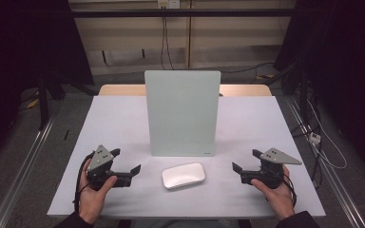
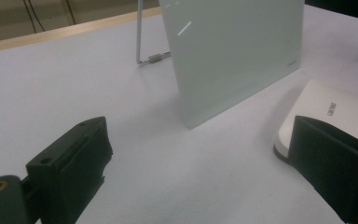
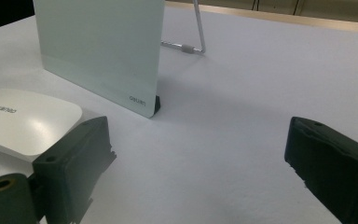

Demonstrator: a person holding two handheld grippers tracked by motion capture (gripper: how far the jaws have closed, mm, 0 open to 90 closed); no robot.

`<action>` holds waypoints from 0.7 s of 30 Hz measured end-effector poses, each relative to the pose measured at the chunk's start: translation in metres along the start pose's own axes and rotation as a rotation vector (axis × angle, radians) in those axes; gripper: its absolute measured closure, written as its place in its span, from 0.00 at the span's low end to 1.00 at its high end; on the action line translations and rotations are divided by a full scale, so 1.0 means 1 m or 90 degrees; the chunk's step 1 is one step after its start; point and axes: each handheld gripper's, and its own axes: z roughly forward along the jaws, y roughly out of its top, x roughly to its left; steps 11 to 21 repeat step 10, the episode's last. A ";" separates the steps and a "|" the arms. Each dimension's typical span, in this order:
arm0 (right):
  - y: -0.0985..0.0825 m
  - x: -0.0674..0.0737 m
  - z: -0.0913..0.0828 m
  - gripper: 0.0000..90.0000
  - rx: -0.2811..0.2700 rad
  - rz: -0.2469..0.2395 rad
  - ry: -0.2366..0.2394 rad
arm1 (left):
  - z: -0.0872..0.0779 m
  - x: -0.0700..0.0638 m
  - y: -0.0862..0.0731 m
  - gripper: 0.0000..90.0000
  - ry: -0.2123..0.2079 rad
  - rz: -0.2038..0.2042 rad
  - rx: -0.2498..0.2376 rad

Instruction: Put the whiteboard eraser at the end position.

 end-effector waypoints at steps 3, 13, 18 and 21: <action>0.000 0.000 0.000 0.08 -0.002 -0.003 0.001 | 0.000 -0.004 0.001 0.06 0.007 0.019 -0.009; 0.000 -0.001 -0.001 0.08 0.000 -0.001 0.001 | 0.000 -0.004 0.000 0.06 0.000 0.009 -0.009; 0.000 -0.001 -0.001 0.08 0.000 -0.001 0.001 | 0.000 -0.004 0.000 0.06 0.000 0.009 -0.009; 0.000 -0.001 -0.001 0.08 0.000 -0.001 0.001 | 0.000 -0.004 0.000 0.06 0.000 0.009 -0.009</action>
